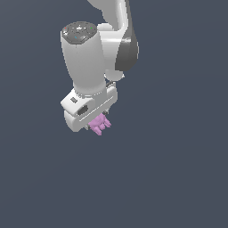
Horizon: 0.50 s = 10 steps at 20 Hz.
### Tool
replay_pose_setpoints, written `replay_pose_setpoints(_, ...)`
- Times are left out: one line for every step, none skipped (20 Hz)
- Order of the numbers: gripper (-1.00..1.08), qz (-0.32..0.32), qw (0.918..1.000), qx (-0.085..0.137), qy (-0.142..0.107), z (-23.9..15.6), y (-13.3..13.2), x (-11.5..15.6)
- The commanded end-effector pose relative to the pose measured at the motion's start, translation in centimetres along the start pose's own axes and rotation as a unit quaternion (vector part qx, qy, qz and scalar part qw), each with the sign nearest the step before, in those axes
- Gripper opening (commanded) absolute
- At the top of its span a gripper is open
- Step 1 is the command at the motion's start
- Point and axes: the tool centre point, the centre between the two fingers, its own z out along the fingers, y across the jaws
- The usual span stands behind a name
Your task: Pick up the object and move it to a goal position.
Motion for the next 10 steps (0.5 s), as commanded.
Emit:
replay_pose_setpoints(-1.0, 0.0, 1.0, 0.001, -0.001, -1.8, 1.1, 0.0)
replay_pose_setpoints(-1.0, 0.0, 1.0, 0.001, -0.001, -2.4, 1.5, 0.0)
replay_pose_setpoints(-1.0, 0.0, 1.0, 0.001, -0.001, -2.9, 1.9, 0.0)
replay_pose_setpoints(-1.0, 0.0, 1.0, 0.001, -0.001, -3.4, 2.2, 0.0)
replay_pose_setpoints(-1.0, 0.0, 1.0, 0.001, -0.001, -3.9, 2.5, 0.1)
replay_pose_setpoints(-1.0, 0.0, 1.0, 0.001, -0.002, -4.3, 2.8, 0.1)
replay_pose_setpoints(-1.0, 0.0, 1.0, 0.001, -0.002, -4.6, 3.1, 0.1)
replay_pose_setpoints(-1.0, 0.0, 1.0, 0.001, -0.002, -5.0, 3.3, 0.1)
replay_pose_setpoints(-1.0, 0.001, 1.0, 0.001, -0.002, -5.3, 3.5, 0.1)
replay_pose_setpoints(-1.0, 0.001, 1.0, 0.001, -0.002, -5.5, 3.7, 0.1)
